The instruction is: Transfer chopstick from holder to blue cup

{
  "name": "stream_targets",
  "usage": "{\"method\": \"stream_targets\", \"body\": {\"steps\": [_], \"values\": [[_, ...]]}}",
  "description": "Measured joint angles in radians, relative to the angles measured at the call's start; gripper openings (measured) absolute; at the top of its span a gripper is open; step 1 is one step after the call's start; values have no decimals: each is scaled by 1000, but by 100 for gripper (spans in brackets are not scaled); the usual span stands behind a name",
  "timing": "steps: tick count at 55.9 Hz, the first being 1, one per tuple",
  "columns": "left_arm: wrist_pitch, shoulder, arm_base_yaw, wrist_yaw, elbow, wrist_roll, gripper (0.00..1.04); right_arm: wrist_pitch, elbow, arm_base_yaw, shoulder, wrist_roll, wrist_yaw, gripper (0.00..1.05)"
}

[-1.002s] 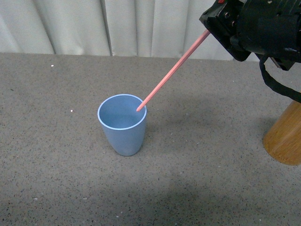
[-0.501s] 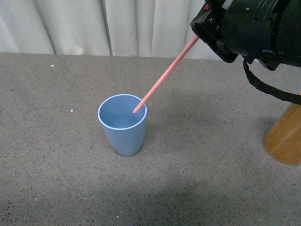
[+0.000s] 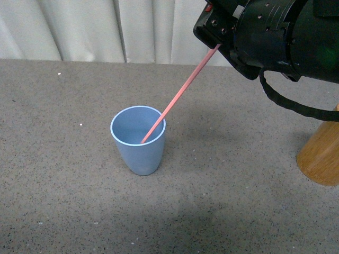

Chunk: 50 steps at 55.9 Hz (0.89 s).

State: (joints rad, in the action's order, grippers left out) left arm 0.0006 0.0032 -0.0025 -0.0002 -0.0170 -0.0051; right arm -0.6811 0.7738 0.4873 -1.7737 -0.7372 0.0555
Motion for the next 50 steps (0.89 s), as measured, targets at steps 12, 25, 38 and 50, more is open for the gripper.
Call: {"method": "stream_targets", "body": {"steps": [12, 25, 38, 50], "values": [[0, 0, 0, 0, 0, 0, 98, 27, -5, -7, 8, 7, 74, 64], [0, 0, 0, 0, 0, 0, 98, -166, -156, -63, 90, 175, 267, 84], [0, 0, 0, -1, 0, 0, 98, -377, -588, -376, 477, 643, 22, 46], [0, 0, 0, 1, 0, 0, 98, 433, -771, -483, 1388, 717, -51, 9]]}}
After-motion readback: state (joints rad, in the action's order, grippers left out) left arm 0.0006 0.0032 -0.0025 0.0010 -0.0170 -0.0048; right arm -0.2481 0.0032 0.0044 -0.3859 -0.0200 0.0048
